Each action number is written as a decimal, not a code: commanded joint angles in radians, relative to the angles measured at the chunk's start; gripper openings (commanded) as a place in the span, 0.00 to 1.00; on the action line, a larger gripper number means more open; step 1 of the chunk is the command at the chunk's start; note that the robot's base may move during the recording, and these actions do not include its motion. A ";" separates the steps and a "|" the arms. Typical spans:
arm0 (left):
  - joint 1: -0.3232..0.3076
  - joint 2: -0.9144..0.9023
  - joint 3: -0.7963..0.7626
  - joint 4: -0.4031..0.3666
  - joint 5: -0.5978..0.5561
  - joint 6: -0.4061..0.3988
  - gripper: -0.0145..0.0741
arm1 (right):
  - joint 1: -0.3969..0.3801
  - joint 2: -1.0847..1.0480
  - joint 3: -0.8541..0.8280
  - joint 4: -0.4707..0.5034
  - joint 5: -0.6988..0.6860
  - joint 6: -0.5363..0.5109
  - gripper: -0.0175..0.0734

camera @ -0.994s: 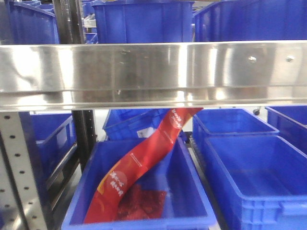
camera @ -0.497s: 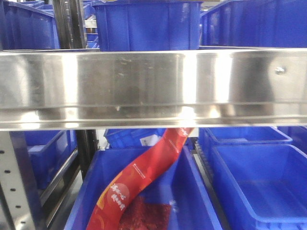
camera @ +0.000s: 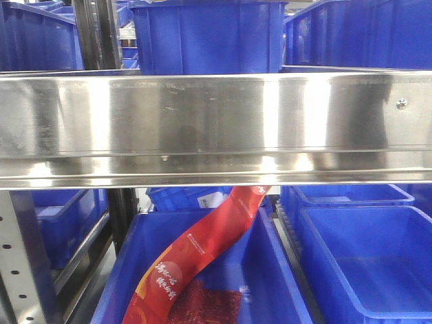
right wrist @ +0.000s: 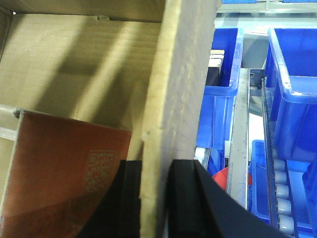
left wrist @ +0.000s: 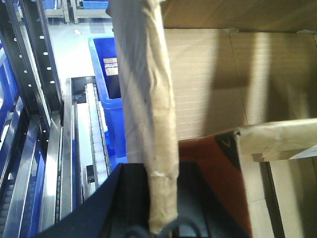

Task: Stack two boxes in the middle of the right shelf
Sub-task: 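Drive to the steel shelf rack holding the boxes in both grippers, then raise and push the boxes onto the middle shelf with both grippers, then open both grippers and withdraw them from the boxes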

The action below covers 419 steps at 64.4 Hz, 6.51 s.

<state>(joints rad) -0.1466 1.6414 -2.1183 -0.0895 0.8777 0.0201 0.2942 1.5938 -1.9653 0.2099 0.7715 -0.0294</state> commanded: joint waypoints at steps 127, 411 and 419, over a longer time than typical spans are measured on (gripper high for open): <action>-0.186 0.109 0.069 0.145 0.343 -0.049 0.53 | -0.003 0.128 -0.026 0.010 0.370 -0.004 0.68; 0.205 -1.641 2.118 0.044 -0.821 0.018 0.04 | -0.081 -1.068 1.489 -0.126 -0.650 -0.100 0.01; 0.205 -1.641 2.118 0.044 -0.821 0.018 0.04 | -0.176 -1.174 1.586 -0.126 -0.665 -0.067 0.01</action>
<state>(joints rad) 0.0655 0.0057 0.0025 -0.0465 0.0736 0.0340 0.1699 0.4795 -0.4336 0.0955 0.1386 -0.1149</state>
